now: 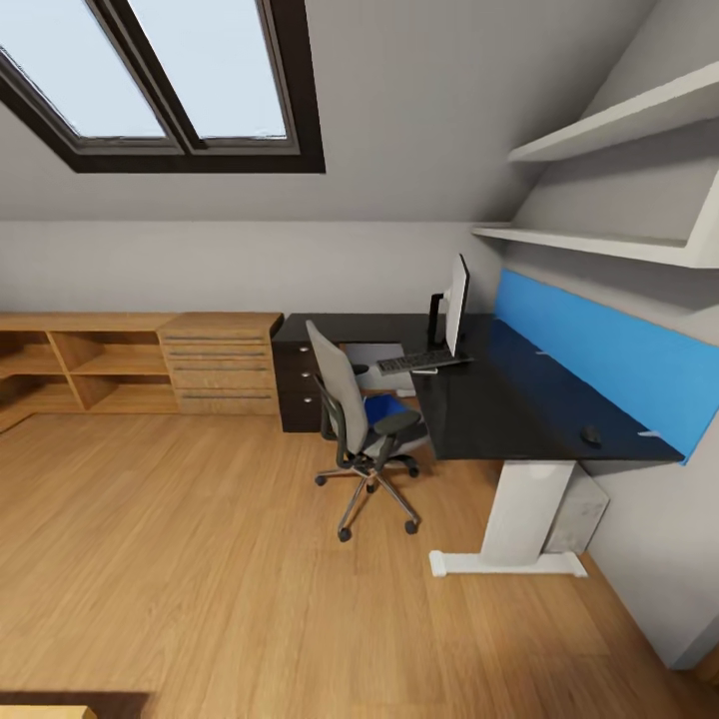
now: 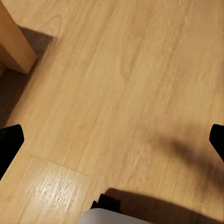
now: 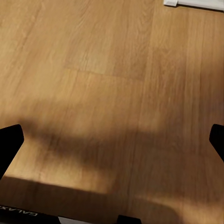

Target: In the bedroom, organize the workspace by keeping the computer under the desk, ensuring the monitor is on the desk, placing the keyboard on the desk next to the monitor, placing the mouse on the desk next to the keyboard, moving the folder from the swivel chair onto the desk next to the mouse, stacking the notebook on top of the folder with the pen on top of the notebook, and positioning the swivel chair next to the desk.

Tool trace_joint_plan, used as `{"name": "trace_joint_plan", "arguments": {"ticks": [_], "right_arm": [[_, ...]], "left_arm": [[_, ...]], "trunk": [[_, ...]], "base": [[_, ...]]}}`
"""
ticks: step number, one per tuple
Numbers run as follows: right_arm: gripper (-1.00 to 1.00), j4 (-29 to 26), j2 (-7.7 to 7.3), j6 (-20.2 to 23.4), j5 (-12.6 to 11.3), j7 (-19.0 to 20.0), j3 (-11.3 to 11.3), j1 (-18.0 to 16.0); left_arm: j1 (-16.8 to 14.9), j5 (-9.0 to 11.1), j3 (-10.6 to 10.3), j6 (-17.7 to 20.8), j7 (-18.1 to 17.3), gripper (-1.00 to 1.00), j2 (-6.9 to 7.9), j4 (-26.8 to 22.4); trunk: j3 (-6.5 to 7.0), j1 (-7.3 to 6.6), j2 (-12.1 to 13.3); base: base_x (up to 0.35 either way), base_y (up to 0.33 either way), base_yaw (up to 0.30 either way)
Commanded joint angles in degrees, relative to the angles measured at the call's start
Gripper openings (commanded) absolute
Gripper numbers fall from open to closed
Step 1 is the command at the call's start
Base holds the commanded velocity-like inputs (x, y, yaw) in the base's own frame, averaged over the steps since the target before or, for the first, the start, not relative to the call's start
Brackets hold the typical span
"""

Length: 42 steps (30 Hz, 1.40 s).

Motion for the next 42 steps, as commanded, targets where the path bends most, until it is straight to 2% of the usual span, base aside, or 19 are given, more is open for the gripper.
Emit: {"name": "trace_joint_plan", "arguments": {"ticks": [1,42], "right_arm": [[1.00,0.03,0.00,-0.16,0.18,-0.06,0.00,-0.03],[1.00,-0.42,-0.42,-0.22,0.36,0.10,-0.09,-0.02]], "left_arm": [[-0.02,0.04,0.05,-0.15,0.02,1.00,-0.01,0.01],[-0.02,0.00,0.07,-0.35,0.10,1.00,-0.01,0.01]], "trunk": [[-0.24,0.23,-0.45],[-7.61,9.23,-16.89]], "base": [[0.000,0.000,0.000],[0.000,0.000,0.000]]}}
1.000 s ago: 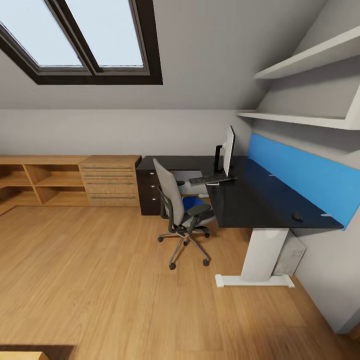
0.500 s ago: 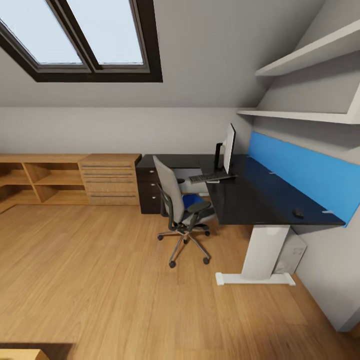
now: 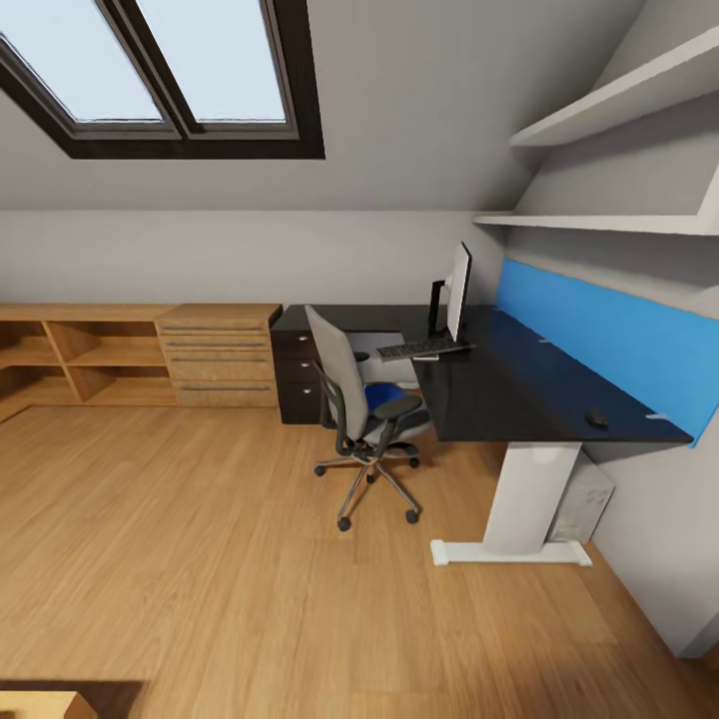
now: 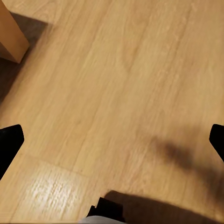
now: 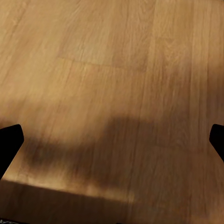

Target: In the bedroom, organize the workspace by keeping the computer under the desk, ensuring the monitor is on the desk, placing the keyboard on the desk next to the monitor, placing the mouse on the desk next to the keyboard, moving the folder from the swivel chair onto the desk next to the mouse, stacking the notebook on top of the folder with the pen on top of the notebook, and positioning the swivel chair next to the desk.

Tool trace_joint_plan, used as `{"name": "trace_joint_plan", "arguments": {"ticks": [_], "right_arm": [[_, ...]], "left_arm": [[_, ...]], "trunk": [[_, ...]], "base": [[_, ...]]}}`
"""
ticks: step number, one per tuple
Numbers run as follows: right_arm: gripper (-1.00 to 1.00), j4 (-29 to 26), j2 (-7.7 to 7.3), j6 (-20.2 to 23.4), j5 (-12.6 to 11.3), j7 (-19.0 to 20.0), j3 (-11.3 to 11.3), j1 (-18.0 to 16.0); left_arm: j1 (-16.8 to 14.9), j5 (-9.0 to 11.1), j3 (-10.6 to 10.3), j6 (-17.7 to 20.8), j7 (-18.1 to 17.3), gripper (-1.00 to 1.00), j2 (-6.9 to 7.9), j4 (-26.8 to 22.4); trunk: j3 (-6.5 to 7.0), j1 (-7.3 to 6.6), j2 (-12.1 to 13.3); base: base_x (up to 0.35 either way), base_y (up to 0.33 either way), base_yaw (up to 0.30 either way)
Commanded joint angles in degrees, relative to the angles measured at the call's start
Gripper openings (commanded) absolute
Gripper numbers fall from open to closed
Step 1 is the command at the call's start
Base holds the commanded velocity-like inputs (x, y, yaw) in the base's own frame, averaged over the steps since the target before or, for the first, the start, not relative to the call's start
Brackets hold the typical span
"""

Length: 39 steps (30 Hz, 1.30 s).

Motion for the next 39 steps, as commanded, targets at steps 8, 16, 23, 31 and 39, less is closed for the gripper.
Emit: {"name": "trace_joint_plan", "arguments": {"ticks": [8,16,23,31,39], "right_arm": [[1.00,0.00,-0.03,-1.55,0.12,-0.10,-0.06,-0.04],[1.00,-5.66,0.31,-0.27,-0.19,-0.93,-0.40,-0.75],[1.00,-12.52,0.34,10.88,-2.88,-5.00,-0.44,-10.97],[1.00,-4.36,0.40,22.94,-16.33,-6.06,-0.43,-34.27],[1.00,-0.85,0.73,33.18,-19.41,-6.17,-0.35,-48.08]], "left_arm": [[-0.03,0.19,0.02,0.02,0.07,1.00,0.00,0.01],[-0.74,0.10,-0.09,3.86,2.34,1.00,-0.91,-6.04],[-3.72,-0.04,-0.17,25.96,10.00,1.00,-1.68,-23.66],[-20.97,-0.16,-0.24,47.51,11.57,1.00,-6.70,-30.87],[-28.12,-0.13,-5.16,51.76,11.41,1.00,-9.92,-41.74]], "trunk": [[-1.49,1.76,-3.25],[-2.93,3.52,-6.46],[-4.19,5.05,-9.26],[-5.62,6.81,-12.47],[-7.06,8.57,-15.68]], "base": [[0.000,0.000,0.000],[0.000,0.000,0.000],[0.000,0.000,0.000],[0.000,0.000,0.000],[0.000,0.000,0.000]]}}
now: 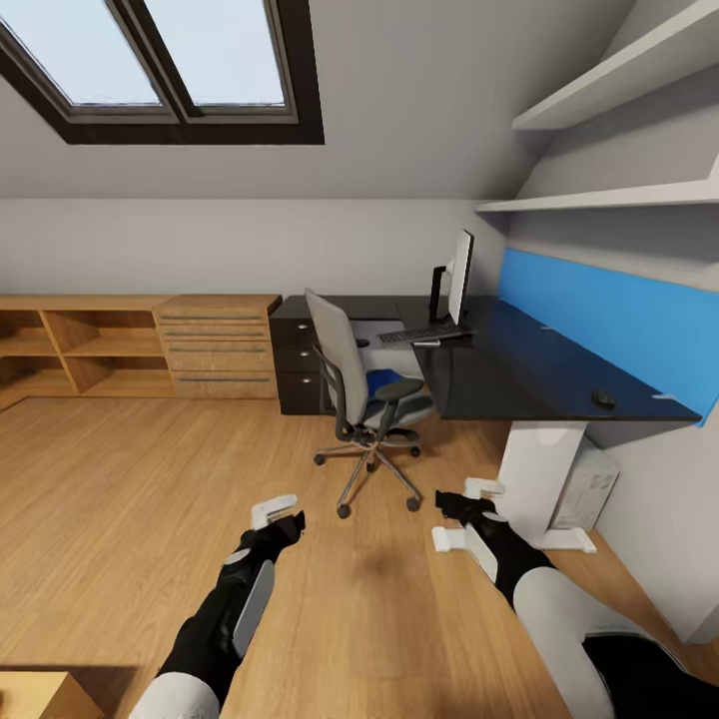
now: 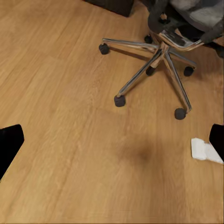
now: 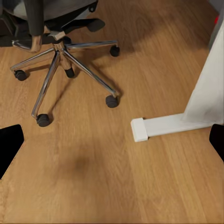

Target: In the bedroom, organize the workspace by keeping the computer under the desk, ensuring the monitor is on the desk, placing the keyboard on the desk next to the monitor, placing the mouse on the desk next to the keyboard, moving the folder from the swivel chair onto the desk next to the mouse, stacking the notebook on top of the folder with the pen on top of the notebook, and positioning the swivel chair next to the desk.

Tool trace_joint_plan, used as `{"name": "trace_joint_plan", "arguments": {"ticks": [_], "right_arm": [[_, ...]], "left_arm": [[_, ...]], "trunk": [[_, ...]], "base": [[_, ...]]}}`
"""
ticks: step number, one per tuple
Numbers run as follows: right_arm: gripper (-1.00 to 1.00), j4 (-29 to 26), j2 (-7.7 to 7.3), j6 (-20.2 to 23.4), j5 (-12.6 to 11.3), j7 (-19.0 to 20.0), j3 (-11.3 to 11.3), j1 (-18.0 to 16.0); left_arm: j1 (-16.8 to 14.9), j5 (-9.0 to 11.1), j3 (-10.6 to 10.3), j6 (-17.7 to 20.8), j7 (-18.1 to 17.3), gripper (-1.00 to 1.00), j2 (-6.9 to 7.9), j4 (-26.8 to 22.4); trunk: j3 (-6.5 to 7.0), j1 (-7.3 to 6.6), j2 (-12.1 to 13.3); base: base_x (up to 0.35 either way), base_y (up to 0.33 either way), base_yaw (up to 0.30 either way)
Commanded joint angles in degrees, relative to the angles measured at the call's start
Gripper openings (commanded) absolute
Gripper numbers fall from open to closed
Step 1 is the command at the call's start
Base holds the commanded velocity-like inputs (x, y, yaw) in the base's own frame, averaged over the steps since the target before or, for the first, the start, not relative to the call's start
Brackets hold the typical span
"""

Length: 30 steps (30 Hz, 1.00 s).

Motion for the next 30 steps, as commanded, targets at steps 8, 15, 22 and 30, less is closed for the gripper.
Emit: {"name": "trace_joint_plan", "arguments": {"ticks": [8,15,22,30], "right_arm": [[1.00,0.28,1.03,3.88,-0.10,-0.14,0.50,-2.26],[1.00,3.81,3.46,2.60,2.46,0.08,2.70,-2.42],[1.00,4.34,3.38,2.14,2.12,0.13,3.22,-2.43],[1.00,4.52,3.92,0.61,0.81,-0.15,3.45,-2.36]], "left_arm": [[4.12,0.74,-5.60,14.26,0.17,1.00,-0.03,-19.16],[13.76,0.64,-6.37,20.58,-0.02,1.00,0.64,-30.28],[17.89,0.67,-7.05,21.25,-0.07,1.00,1.02,-38.13],[22.64,0.67,-11.70,21.17,0.37,1.00,1.15,-40.73]], "trunk": [[-1.51,1.76,-3.25],[-2.76,3.30,-6.06],[-4.02,4.83,-8.86],[-5.45,6.59,-12.07]], "base": [[0.000,0.000,0.000],[0.000,0.000,0.000],[0.000,0.000,0.000],[0.000,0.000,0.000]]}}
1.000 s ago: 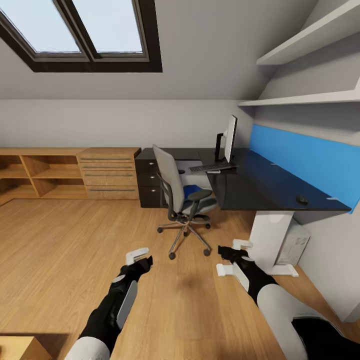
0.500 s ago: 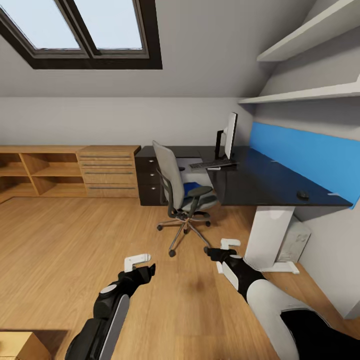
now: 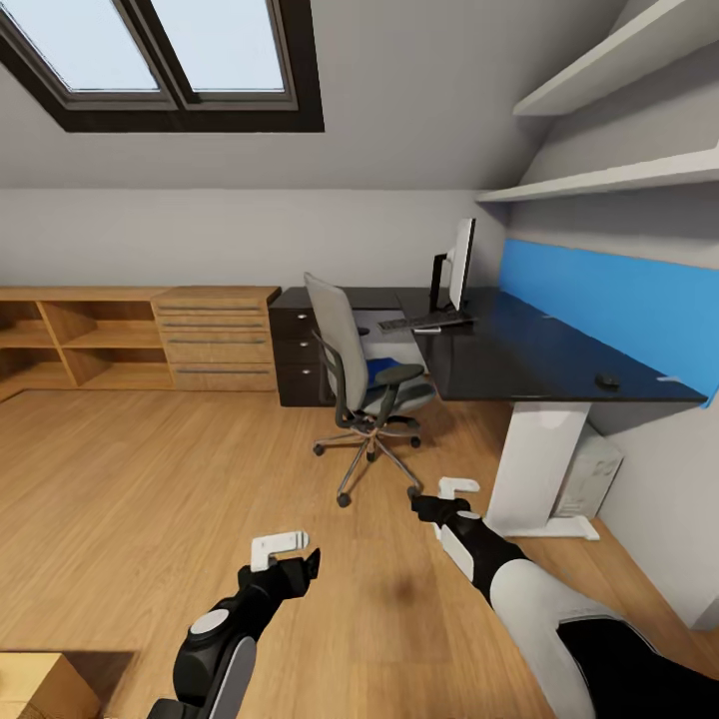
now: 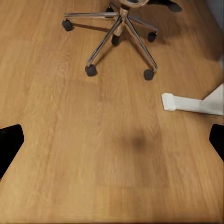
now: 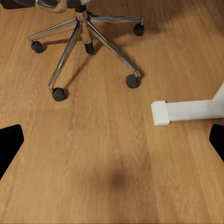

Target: In the bedroom, organize the workspace by keeping the computer under the desk, ensuring the monitor is on the desk, placing the keyboard on the desk next to the monitor, placing the mouse on the desk next to the keyboard, moving the folder from the swivel chair onto the desk next to the mouse, stacking the notebook on top of the folder with the pen on top of the notebook, and positioning the swivel chair next to the desk.

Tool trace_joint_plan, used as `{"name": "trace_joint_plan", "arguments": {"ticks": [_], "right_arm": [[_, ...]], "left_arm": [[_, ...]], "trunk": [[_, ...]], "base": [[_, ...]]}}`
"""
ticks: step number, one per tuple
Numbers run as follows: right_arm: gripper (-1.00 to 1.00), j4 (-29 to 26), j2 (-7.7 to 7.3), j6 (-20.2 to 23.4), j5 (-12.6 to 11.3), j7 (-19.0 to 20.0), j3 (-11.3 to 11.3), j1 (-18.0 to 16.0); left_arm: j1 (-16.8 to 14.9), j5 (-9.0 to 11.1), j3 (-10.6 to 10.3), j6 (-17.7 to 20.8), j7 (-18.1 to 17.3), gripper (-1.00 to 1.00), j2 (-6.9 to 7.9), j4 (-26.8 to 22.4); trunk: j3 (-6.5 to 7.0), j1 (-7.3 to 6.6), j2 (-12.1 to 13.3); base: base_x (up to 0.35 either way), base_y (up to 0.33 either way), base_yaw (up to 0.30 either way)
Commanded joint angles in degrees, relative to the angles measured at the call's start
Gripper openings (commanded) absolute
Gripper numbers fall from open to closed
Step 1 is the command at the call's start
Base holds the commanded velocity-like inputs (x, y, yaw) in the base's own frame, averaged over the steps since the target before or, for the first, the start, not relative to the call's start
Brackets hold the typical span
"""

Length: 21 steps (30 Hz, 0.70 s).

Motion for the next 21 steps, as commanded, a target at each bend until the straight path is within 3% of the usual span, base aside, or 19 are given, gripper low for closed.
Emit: {"name": "trace_joint_plan", "arguments": {"ticks": [1,5,9,15,21], "right_arm": [[1.00,-0.08,0.05,0.10,-0.59,-0.32,0.33,-0.01],[1.00,-0.19,0.04,-0.45,-0.50,-0.38,0.30,0.07],[1.00,-0.06,-1.47,-3.77,-0.37,-0.29,0.30,0.21],[1.00,-0.11,-2.27,-7.31,-0.07,-0.30,0.35,1.18],[1.00,-0.45,-2.61,-9.25,0.07,-0.32,0.51,2.02]], "left_arm": [[0.05,0.60,-0.18,0.18,0.52,1.00,0.01,-0.10],[0.28,0.60,-0.48,0.10,0.56,1.00,0.00,-0.21],[0.37,0.60,-0.58,-0.38,0.50,1.00,0.06,-0.25],[0.39,0.54,-0.55,-0.75,0.47,1.00,0.27,-0.26],[0.39,0.43,-0.87,-0.84,0.49,1.00,0.41,-0.26]], "trunk": [[-0.24,0.22,-0.44],[-0.96,1.10,-2.05],[-1.68,1.97,-3.65],[-2.75,3.29,-6.06],[-2.75,3.29,-6.06]], "base": [[0.000,0.000,0.000],[0.000,0.000,0.000],[0.000,0.000,0.000],[0.000,0.000,0.000],[0.000,0.000,0.000]]}}
